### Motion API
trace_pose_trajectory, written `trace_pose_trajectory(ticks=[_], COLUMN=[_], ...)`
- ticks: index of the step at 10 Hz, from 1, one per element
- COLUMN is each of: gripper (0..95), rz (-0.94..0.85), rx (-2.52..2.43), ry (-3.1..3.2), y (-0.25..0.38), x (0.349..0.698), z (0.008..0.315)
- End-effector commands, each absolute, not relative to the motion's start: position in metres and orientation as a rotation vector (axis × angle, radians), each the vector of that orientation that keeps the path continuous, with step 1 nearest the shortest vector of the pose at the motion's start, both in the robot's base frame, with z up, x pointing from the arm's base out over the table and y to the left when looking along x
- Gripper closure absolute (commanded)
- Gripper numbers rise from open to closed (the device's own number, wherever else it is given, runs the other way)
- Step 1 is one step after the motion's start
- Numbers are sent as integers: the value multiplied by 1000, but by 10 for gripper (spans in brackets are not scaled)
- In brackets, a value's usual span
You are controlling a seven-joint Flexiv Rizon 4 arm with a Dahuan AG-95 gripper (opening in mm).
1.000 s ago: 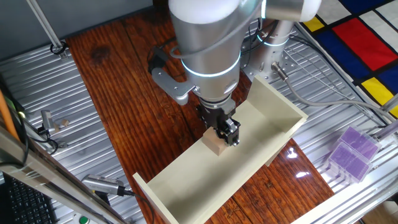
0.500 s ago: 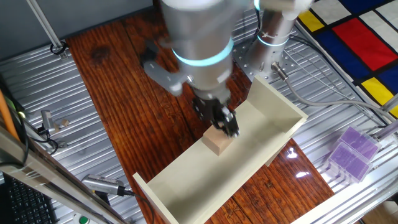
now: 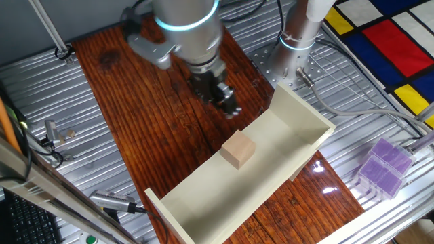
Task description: Put the object on the shelf
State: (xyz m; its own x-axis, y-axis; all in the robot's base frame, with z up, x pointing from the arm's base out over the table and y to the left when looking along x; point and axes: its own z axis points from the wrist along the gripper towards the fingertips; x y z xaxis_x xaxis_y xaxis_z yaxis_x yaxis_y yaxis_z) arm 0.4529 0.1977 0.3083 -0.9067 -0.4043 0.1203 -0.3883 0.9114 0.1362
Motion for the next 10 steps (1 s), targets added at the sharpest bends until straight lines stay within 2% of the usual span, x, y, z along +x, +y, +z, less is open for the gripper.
trace_pose_trajectory(ticks=[1, 4, 10], gripper=[950, 950, 950], rz=[-130, -140, -152], rx=[614, 650, 537], ry=[-2915, -2903, -2920], y=[154, 113, 98], x=[467, 460, 421], z=[262, 228, 184])
